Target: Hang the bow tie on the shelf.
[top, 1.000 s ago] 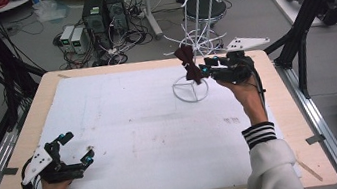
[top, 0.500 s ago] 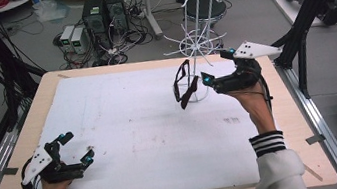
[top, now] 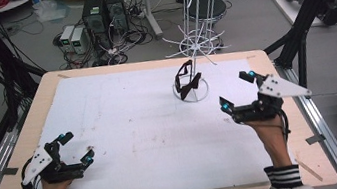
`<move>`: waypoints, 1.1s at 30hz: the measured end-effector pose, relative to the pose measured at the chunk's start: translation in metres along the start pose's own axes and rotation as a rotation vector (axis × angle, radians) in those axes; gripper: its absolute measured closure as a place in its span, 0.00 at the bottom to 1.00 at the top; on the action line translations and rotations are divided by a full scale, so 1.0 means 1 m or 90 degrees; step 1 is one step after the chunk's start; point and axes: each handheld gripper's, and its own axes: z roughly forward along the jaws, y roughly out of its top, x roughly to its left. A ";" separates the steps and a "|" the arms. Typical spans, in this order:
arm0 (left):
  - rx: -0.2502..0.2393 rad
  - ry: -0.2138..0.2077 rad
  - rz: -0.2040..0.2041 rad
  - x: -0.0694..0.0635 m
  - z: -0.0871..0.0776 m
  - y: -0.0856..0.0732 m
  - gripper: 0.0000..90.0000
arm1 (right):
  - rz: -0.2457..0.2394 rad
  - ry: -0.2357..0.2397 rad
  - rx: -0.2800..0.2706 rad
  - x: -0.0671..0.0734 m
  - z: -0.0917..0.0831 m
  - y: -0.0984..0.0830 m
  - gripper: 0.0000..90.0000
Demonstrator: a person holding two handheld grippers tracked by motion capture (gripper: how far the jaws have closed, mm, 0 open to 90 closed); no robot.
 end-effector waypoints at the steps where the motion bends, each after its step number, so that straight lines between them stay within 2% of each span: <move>1: 0.000 -0.001 0.001 0.000 0.000 0.000 0.02 | 0.000 -0.015 0.003 0.003 -0.006 -0.007 0.01; 2: 0.000 0.000 0.002 0.000 0.000 0.000 0.02 | -0.005 -0.016 -0.012 0.006 -0.012 -0.014 0.01; 4: 0.001 0.000 0.003 0.000 0.000 0.000 0.02 | 0.008 -0.021 -0.029 0.008 -0.020 -0.029 0.01; 8: 0.001 0.002 -0.001 0.000 -0.001 0.000 0.02 | 0.047 -0.031 -0.032 0.014 -0.029 -0.056 0.01; 14: -0.001 0.003 -0.002 0.000 -0.001 0.000 0.02 | 0.071 -0.042 -0.019 0.022 -0.024 -0.092 0.01; 17: -0.004 0.004 0.002 0.000 -0.001 0.000 0.02 | 0.078 -0.061 -0.015 0.024 -0.020 -0.107 0.01; 21: -0.007 0.004 0.002 -0.001 -0.002 0.000 0.02 | 0.085 -0.073 -0.018 0.025 -0.016 -0.118 0.01; 23: -0.012 0.007 -0.001 -0.001 -0.002 -0.001 0.02 | 0.082 -0.076 -0.008 0.026 -0.014 -0.120 0.01; 29: -0.016 0.014 0.003 -0.002 -0.003 -0.001 0.02 | 0.085 -0.077 -0.028 0.025 -0.014 -0.125 0.01; 33: -0.016 0.018 0.001 -0.001 -0.003 -0.001 0.02 | 0.095 -0.084 -0.028 0.024 -0.015 -0.128 0.01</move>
